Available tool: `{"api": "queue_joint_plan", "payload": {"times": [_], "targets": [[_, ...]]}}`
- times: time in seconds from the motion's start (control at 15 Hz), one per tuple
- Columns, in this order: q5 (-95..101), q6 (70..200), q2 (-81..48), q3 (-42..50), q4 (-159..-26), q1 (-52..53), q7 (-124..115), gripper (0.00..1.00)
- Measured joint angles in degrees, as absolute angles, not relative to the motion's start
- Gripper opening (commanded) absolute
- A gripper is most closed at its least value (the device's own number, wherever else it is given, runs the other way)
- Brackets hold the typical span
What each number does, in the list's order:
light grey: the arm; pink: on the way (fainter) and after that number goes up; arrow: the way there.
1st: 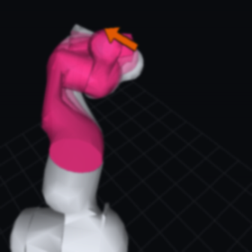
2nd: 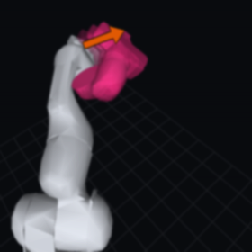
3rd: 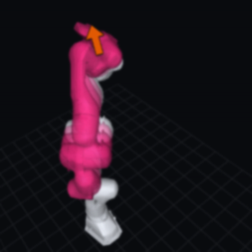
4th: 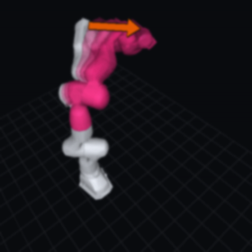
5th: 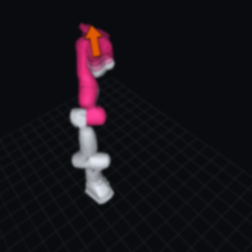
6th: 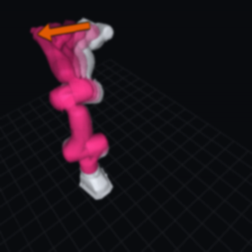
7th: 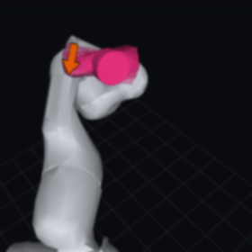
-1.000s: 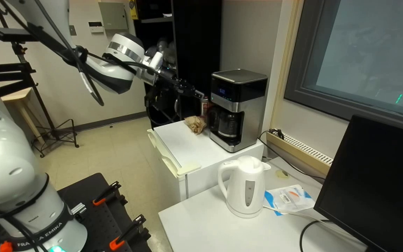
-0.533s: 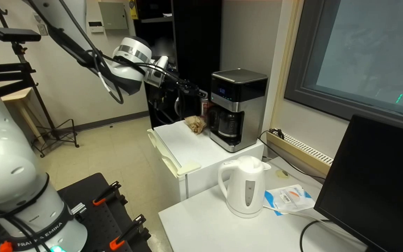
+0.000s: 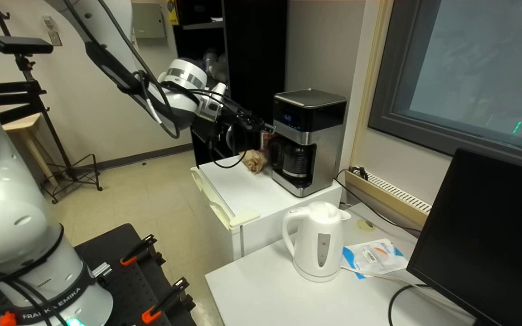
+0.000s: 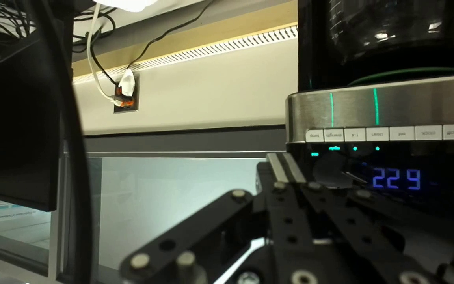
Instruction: Press the buttons on the coffee making machine
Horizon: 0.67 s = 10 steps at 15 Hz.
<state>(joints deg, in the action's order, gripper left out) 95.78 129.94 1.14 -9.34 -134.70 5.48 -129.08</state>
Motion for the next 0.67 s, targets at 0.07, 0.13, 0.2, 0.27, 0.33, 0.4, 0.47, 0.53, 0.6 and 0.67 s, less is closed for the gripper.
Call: {"api": "queue_joint_plan", "payload": {"times": [0.07, 0.13, 0.2, 0.27, 0.33, 0.4, 0.47, 0.53, 0.6, 0.67], "targets": [[96.34, 129.94, 0.46, -9.11, -134.35, 5.46, -129.75, 0.01], [96.85, 129.91, -0.23, -8.89, -133.93, 5.45, -130.39, 0.01], [97.41, 129.86, -0.89, -8.68, -133.49, 5.43, -131.01, 0.01], [97.99, 129.82, -1.55, -8.47, -132.99, 5.42, -131.67, 0.01], [98.50, 129.82, -2.20, -8.26, -132.49, 5.40, -132.19, 0.01], [99.02, 129.82, -2.83, -8.04, -131.94, 5.40, -132.77, 0.01], [99.55, 129.81, -3.46, -7.86, -131.37, 5.38, -133.27, 0.01], [100.04, 129.81, -4.02, -7.73, -130.84, 5.35, -133.79, 0.01], [100.46, 129.81, -4.56, -7.65, -130.25, 5.32, -134.10, 0.01], [100.72, 129.81, -5.08, -7.60, -129.69, 5.30, -134.33, 0.01]]}}
